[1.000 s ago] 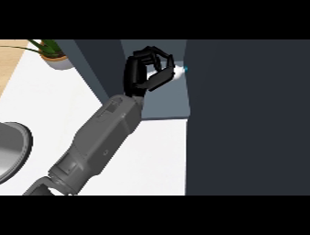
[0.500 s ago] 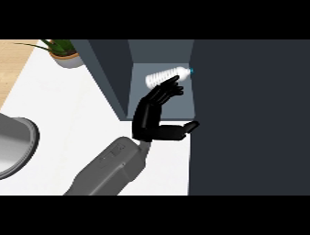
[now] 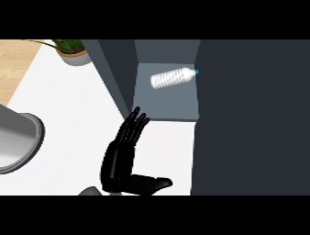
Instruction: Pick up the bottled water, place it into the cabinet and close the cabinet
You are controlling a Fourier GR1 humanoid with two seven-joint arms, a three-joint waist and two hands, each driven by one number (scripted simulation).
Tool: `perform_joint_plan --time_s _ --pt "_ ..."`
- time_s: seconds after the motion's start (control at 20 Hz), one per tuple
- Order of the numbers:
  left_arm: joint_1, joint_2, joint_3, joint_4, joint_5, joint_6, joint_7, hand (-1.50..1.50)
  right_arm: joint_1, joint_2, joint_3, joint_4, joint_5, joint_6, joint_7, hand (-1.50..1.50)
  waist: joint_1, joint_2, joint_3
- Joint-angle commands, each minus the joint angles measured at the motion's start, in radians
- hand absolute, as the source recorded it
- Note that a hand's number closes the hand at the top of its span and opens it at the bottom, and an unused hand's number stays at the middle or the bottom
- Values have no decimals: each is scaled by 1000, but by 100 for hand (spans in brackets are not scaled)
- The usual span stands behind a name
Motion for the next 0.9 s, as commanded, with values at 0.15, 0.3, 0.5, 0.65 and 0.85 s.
perform_joint_plan --time_s 0.15,0.3,0.5,0.65,0.85 --pt "262 200 -23 -220 5 -88 -76 -150 -35 -173 -16 -137 149 114 32 150 22 -5 -3" --pt "286 238 -21 -258 -2 -116 -95 -150 -98 -236 -7 -181 200 149 58 150 18 -2 -4" --pt "378 380 50 -323 16 -184 -151 -150 -169 -255 57 -203 218 147 99 150 36 -3 -7" --pt "477 459 76 -371 35 -224 -190 -150 -200 -272 97 -205 227 142 142 150 35 -5 -7" --pt "568 573 137 -419 84 -334 -236 -150 -247 -238 219 -198 209 104 233 150 36 2 -7"
